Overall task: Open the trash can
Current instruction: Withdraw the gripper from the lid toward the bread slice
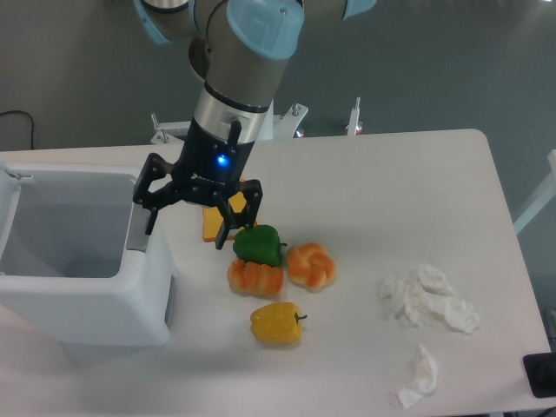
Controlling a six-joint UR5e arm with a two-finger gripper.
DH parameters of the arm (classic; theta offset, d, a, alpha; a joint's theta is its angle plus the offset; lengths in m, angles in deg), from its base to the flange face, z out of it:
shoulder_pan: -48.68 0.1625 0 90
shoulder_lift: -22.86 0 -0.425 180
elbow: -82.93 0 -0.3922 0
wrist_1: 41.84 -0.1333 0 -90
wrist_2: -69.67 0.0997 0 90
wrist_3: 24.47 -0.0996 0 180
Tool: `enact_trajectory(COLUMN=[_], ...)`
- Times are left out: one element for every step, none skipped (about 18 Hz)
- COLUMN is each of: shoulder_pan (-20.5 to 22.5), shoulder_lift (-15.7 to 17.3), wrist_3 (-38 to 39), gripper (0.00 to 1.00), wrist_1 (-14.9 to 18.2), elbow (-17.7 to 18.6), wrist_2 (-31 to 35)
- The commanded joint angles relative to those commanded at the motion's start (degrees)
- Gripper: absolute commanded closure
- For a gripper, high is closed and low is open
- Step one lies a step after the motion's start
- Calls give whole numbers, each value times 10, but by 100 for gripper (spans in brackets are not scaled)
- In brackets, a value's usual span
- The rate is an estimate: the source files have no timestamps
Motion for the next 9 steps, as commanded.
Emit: enact_trajectory(shoulder_pan=[6, 11, 12, 14, 15, 15, 14, 14, 14], shoulder_lift=[1, 1, 2, 2, 2, 2, 3, 3, 3], wrist_3=[-12, -24, -35, -52, -77, -105, -131, -156, -177], gripper=[0, 0, 0, 0, 0, 0, 0, 0, 0], wrist_1=[-1, -2, -2, -2, -2, -2, -2, -2, -2], elbow=[0, -1, -1, -1, -1, -1, -1, -1, -1], wrist_2=[0, 3, 13, 31, 51, 73, 96, 119, 142])
